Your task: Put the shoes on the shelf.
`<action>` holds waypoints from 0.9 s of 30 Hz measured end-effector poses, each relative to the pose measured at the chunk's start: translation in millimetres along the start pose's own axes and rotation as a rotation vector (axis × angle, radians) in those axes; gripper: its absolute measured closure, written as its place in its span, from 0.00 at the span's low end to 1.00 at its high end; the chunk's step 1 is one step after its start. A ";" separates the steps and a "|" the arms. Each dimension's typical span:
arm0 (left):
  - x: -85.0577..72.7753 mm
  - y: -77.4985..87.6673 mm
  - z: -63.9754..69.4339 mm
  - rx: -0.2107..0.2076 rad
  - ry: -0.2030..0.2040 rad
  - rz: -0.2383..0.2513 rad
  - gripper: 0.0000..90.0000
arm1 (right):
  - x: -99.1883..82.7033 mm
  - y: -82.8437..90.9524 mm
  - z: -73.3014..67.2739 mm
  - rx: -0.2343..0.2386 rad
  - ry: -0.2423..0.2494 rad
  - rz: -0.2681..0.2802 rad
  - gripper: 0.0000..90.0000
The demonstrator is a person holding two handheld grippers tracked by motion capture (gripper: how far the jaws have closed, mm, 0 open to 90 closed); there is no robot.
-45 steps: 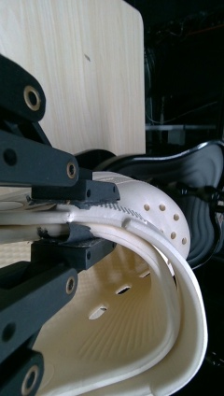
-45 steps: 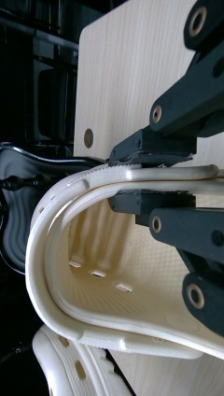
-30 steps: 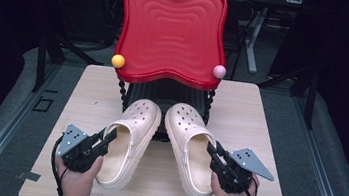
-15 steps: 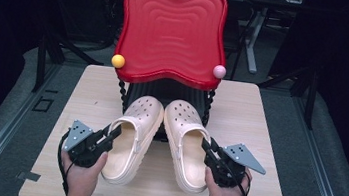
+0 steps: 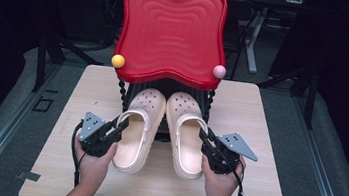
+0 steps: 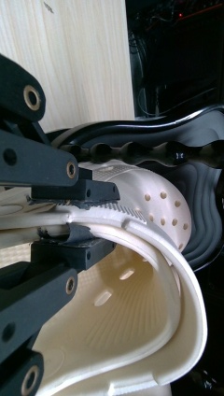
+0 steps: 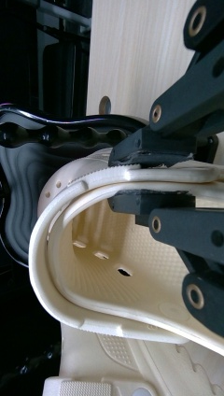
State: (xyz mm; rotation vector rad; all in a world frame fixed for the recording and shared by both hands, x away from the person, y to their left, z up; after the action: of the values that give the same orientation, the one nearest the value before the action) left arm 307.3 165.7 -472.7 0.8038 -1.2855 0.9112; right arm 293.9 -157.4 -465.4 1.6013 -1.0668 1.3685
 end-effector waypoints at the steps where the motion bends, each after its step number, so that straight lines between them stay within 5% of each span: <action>1: -0.3 -2.1 -0.2 0.002 0.000 -0.003 0.85 | 0.0 0.0 0.0 0.000 0.000 0.000 0.85; 10: -4.4 -21.0 -2.2 0.002 -0.004 0.006 0.84 | -6.9 -25.2 -3.3 -0.001 0.049 0.014 0.85; 27: -5.3 -45.0 -9.7 0.007 -0.028 0.036 0.82 | -8.8 -53.1 -4.6 -0.022 0.071 0.035 0.83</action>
State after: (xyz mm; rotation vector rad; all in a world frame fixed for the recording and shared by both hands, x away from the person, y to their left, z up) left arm 351.7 154.2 -479.0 0.8037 -1.3249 0.9362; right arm 341.1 -132.9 -475.0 1.5134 -1.0680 1.4214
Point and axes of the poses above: each handheld gripper's, and its own axes: y roughly backward along the jaws, x roughly out of its top, z roughly to its right, the point moved 1 cm from there along -y, roughly forward along the jaws, and after that the axes turned 14 degrees about z, right-handed, at the moved point
